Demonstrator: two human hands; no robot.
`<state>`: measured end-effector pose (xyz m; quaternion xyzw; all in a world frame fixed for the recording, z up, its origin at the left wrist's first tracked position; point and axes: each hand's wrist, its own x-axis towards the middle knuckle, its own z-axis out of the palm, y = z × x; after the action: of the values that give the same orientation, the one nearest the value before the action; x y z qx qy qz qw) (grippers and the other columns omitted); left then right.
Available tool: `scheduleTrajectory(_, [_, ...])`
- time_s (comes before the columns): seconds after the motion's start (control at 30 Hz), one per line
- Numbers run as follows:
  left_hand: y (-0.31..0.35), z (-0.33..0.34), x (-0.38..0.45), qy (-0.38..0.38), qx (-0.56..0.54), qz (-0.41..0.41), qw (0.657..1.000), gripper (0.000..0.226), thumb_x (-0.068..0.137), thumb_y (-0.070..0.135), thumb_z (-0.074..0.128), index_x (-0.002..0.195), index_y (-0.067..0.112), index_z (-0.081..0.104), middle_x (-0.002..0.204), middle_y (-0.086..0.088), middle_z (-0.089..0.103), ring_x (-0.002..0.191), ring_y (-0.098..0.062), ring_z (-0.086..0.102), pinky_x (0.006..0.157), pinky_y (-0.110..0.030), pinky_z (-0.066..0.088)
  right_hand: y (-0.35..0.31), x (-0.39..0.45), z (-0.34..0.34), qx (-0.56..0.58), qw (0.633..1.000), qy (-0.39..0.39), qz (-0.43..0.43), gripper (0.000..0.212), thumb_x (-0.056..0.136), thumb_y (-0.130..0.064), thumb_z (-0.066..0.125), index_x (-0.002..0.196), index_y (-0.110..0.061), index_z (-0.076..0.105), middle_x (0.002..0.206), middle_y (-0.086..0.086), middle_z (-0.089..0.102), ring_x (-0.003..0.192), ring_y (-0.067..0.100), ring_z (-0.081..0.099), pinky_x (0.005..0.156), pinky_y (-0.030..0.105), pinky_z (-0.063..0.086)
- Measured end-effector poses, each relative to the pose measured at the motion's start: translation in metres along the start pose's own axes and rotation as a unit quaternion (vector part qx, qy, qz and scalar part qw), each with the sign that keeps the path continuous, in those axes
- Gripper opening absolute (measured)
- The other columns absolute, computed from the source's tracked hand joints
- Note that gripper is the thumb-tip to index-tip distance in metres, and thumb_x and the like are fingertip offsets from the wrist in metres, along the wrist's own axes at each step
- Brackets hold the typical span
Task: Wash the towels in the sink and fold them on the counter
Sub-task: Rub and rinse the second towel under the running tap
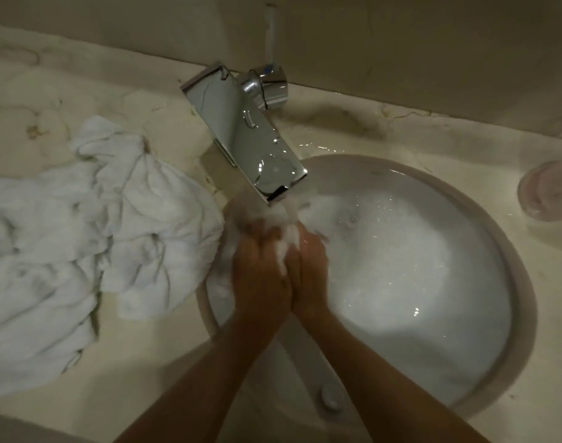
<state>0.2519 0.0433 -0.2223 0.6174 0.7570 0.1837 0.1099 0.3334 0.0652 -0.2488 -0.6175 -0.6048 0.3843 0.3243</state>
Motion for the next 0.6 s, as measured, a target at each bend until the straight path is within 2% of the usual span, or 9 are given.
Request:
scheduleTrajectory(0.03, [-0.003,0.008,-0.003,-0.029,0.03,0.035,0.999,0.038,0.106,0.025,0.034,0.128,0.004,0.057,0.138,-0.018,0.054,0.129,-0.034,0.05,0.108,-0.039,0.037,0.012,-0.003,0.003,-0.014,1.0,0.001,-0.019,0.022,0.103,-0.015,0.047,0.116,-0.008,0.062,0.109,0.006,0.068,0.1,0.007,0.06,0.091,0.033,0.052])
scheduleTrajectory(0.1, [-0.008,0.021,0.003,-0.043,0.079,0.067,0.994,0.033,0.1,0.02,0.047,0.129,0.009,0.055,0.141,-0.014,0.054,0.138,-0.031,0.042,0.113,-0.043,0.033,0.026,0.008,0.007,-0.091,0.996,0.001,-0.022,0.032,0.104,-0.025,0.04,0.109,-0.005,0.066,0.098,0.009,0.069,0.093,0.02,0.066,0.081,0.04,0.054])
scheduleTrajectory(0.2, [-0.007,0.037,0.027,-0.034,0.109,0.026,0.993,0.022,0.089,0.017,0.057,0.11,0.014,0.061,0.113,-0.013,0.066,0.117,-0.035,0.056,0.101,-0.046,0.039,0.022,0.043,0.009,-0.172,0.984,0.01,0.044,0.044,0.096,-0.034,0.033,0.09,-0.005,0.065,0.08,0.011,0.065,0.072,0.026,0.058,0.069,0.047,0.051])
scheduleTrajectory(0.3, [-0.004,0.05,0.044,-0.078,0.171,-0.033,0.982,0.03,0.095,0.025,0.04,0.114,0.018,0.062,0.113,-0.01,0.066,0.113,-0.034,0.057,0.099,-0.048,0.036,0.018,0.06,0.002,-0.198,0.98,-0.004,-0.002,0.038,0.09,-0.037,0.028,0.079,-0.017,0.059,0.069,0.0,0.052,0.066,0.017,0.046,0.069,0.041,0.046])
scheduleTrajectory(0.37, [0.001,0.053,0.051,-0.137,0.156,-0.131,0.97,0.047,0.098,0.032,0.024,0.11,0.014,0.066,0.109,-0.011,0.067,0.11,-0.032,0.057,0.101,-0.045,0.034,0.017,0.072,0.002,-0.277,0.96,-0.037,0.014,0.04,0.095,-0.037,0.029,0.096,-0.015,0.062,0.075,0.002,0.056,0.072,0.022,0.057,0.074,0.039,0.046])
scheduleTrajectory(0.43, [0.017,0.046,0.062,-0.18,0.062,-0.211,0.959,0.054,0.097,0.037,0.025,0.1,0.007,0.069,0.099,-0.013,0.067,0.101,-0.03,0.06,0.096,-0.039,0.038,0.012,0.079,0.003,-0.331,0.936,-0.093,0.081,0.034,0.104,-0.033,0.033,0.124,-0.015,0.054,0.085,0.003,0.06,0.08,0.021,0.062,0.08,0.038,0.049])
scheduleTrajectory(0.47, [0.021,0.045,0.062,-0.126,0.014,-0.233,0.964,0.055,0.098,0.039,0.03,0.095,0.002,0.07,0.093,-0.015,0.068,0.094,-0.031,0.063,0.09,-0.039,0.044,0.008,0.083,0.002,-0.323,0.933,-0.103,0.118,0.034,0.106,-0.035,0.034,0.129,-0.017,0.05,0.088,0.003,0.061,0.084,0.022,0.062,0.084,0.039,0.05])
scheduleTrajectory(0.53, [0.021,0.025,0.054,-0.022,-0.239,-0.204,0.949,0.051,0.102,0.033,0.034,0.092,-0.004,0.068,0.083,-0.02,0.067,0.081,-0.033,0.066,0.08,-0.036,0.05,-0.001,0.087,-0.003,-0.206,0.953,-0.065,0.211,0.037,0.105,-0.039,0.034,0.121,-0.015,0.057,0.094,0.006,0.062,0.092,0.025,0.06,0.092,0.042,0.048])
scheduleTrajectory(0.6, [0.009,0.011,0.055,0.086,-0.443,-0.218,0.866,0.047,0.101,0.025,0.03,0.081,0.006,0.068,0.073,-0.013,0.062,0.073,-0.027,0.064,0.075,-0.029,0.05,-0.008,0.084,-0.011,-0.018,0.96,-0.006,0.279,0.036,0.103,-0.039,0.036,0.104,-0.013,0.062,0.095,0.007,0.062,0.092,0.024,0.057,0.092,0.044,0.047])
